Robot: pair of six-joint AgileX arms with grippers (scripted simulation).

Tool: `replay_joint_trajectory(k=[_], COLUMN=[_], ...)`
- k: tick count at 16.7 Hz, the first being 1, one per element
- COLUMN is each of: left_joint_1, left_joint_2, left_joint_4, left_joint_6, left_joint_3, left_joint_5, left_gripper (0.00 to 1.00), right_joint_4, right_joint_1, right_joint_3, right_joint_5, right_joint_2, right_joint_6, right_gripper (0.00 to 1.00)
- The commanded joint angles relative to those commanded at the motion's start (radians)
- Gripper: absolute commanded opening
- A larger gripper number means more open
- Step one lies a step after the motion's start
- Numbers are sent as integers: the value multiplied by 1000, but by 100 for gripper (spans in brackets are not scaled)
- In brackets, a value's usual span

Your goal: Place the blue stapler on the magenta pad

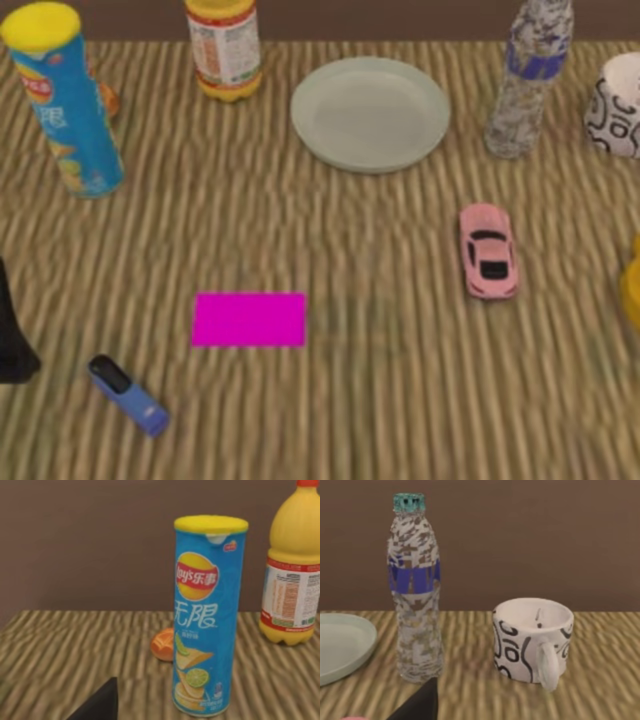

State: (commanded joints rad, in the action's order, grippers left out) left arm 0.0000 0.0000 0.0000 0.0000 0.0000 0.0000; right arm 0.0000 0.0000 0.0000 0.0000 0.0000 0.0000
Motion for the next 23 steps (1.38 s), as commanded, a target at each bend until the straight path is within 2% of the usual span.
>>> replay_joint_trajectory(k=[3,7,18,23], left_joint_1=[-3,-34,-189,-244], left_joint_2=[12,161,1147,1465], left_joint_4=[-11,-138,-813,-1044], left_joint_6=[-12,-144,-801,-1034], left_joint_3=[11,148,797,1035], left_joint_5=[1,2,-1,0], left_gripper=[100,100,100,100], right_joint_4=[0,0,0,0], right_joint_1=[0,0,0,0], right_joint_3=[0,0,0,0], right_joint_5=[0,0,0,0], right_joint_2=[0,0,0,0], right_joint_6=[0,0,0,0], right_gripper=[100,100,100,100])
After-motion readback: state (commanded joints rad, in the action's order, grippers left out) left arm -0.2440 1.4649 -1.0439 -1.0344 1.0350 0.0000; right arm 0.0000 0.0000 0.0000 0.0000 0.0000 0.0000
